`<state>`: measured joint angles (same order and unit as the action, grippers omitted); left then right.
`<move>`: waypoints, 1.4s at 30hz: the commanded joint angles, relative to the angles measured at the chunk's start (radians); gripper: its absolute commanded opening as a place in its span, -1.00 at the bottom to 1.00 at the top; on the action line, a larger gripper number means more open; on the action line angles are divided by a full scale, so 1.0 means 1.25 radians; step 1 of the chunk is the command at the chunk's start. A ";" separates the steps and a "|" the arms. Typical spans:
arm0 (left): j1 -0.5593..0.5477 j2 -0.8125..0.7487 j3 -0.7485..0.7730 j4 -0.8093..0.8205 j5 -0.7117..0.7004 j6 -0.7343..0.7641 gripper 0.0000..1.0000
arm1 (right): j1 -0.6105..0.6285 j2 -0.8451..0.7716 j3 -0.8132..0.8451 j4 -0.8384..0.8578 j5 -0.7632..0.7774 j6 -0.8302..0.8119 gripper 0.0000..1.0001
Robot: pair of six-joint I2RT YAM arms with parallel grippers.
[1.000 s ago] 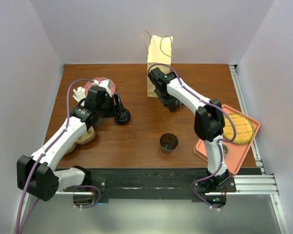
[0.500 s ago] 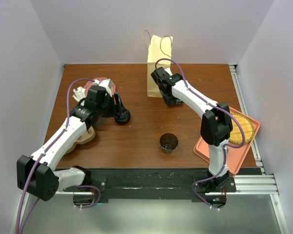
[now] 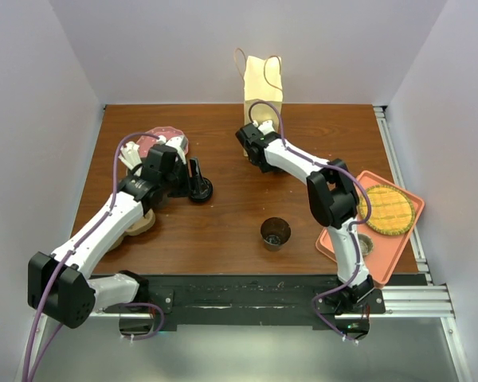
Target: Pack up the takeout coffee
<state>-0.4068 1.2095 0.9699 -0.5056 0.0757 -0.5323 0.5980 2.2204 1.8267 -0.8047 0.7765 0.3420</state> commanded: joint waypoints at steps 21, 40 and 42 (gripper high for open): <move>-0.005 -0.045 0.022 0.025 -0.009 0.007 0.33 | -0.006 -0.235 0.011 -0.233 -0.367 0.144 -0.99; -0.003 -0.074 0.016 0.018 -0.013 0.003 0.34 | -0.196 -0.182 0.006 -0.176 -0.696 0.318 -0.83; -0.005 -0.079 0.014 0.017 -0.023 0.000 0.34 | -0.205 -0.172 0.009 -0.169 -0.706 0.328 -0.81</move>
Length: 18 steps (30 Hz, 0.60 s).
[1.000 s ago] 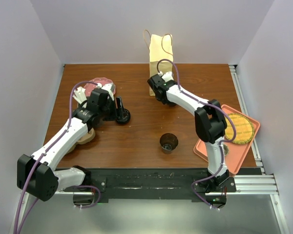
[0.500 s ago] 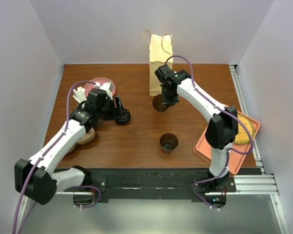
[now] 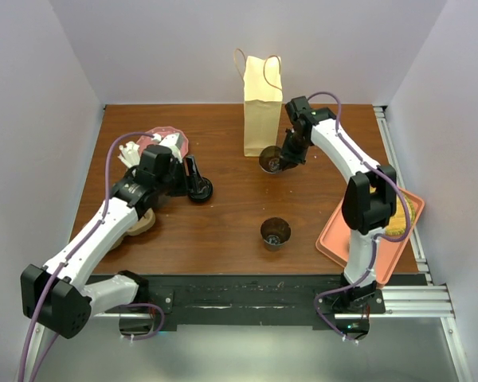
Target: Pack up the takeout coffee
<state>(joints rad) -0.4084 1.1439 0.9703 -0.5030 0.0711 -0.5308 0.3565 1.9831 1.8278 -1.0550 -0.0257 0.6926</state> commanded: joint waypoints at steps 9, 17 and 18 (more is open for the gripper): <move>-0.003 -0.025 0.014 0.015 -0.021 -0.001 0.34 | -0.045 0.087 0.034 0.044 -0.117 0.093 -0.72; -0.003 -0.020 0.025 0.005 -0.038 0.009 0.35 | -0.051 0.125 0.068 0.034 -0.118 0.101 -0.49; -0.003 -0.022 0.026 0.005 -0.039 0.010 0.35 | -0.051 0.124 0.078 0.034 -0.117 0.101 -0.47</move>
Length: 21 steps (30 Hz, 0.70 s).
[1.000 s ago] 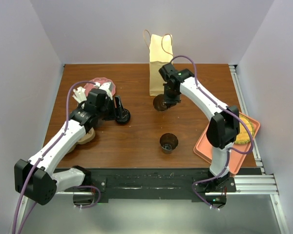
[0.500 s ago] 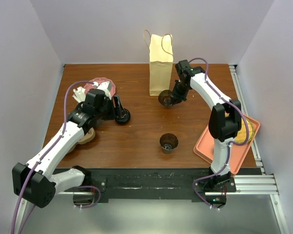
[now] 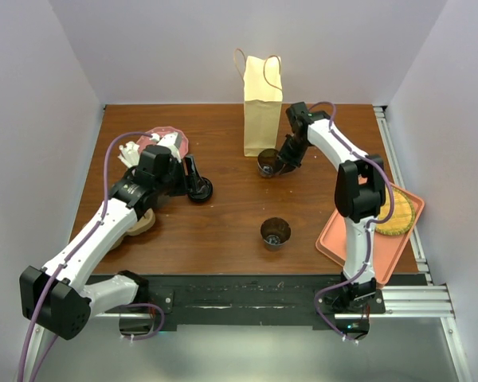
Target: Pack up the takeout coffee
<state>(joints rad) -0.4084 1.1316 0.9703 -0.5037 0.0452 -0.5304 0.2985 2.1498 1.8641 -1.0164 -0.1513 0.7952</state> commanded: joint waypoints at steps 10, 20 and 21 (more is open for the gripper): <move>-0.003 0.004 0.034 0.030 0.007 0.030 0.35 | -0.003 -0.008 0.133 -0.008 0.004 -0.003 -0.25; -0.093 0.161 0.115 -0.019 -0.070 0.176 0.26 | 0.003 -0.194 0.101 -0.046 0.040 -0.145 0.15; -0.099 0.183 0.120 -0.025 -0.077 0.176 0.20 | 0.007 -0.222 0.046 -0.031 0.035 -0.172 0.17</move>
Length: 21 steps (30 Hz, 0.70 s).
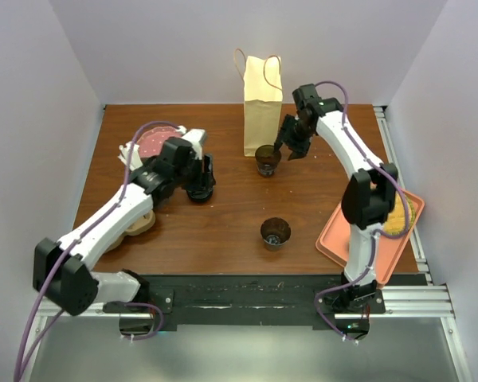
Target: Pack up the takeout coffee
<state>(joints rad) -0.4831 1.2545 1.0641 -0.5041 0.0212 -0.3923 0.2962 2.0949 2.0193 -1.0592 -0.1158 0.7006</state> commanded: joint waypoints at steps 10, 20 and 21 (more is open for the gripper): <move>-0.053 0.312 0.158 -0.085 -0.147 0.119 0.02 | 0.070 -0.499 -0.322 0.086 0.009 -0.222 0.42; -0.052 0.404 0.177 -0.047 -0.133 0.142 -0.01 | 0.070 -0.556 -0.401 0.099 0.002 -0.240 0.39; -0.052 0.414 0.183 -0.053 -0.135 0.142 -0.03 | 0.070 -0.552 -0.401 0.095 0.005 -0.243 0.39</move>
<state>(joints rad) -0.5449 1.7485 1.2362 -0.5934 -0.1360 -0.2432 0.3851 1.4071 1.5150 -0.9707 -0.1154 0.4381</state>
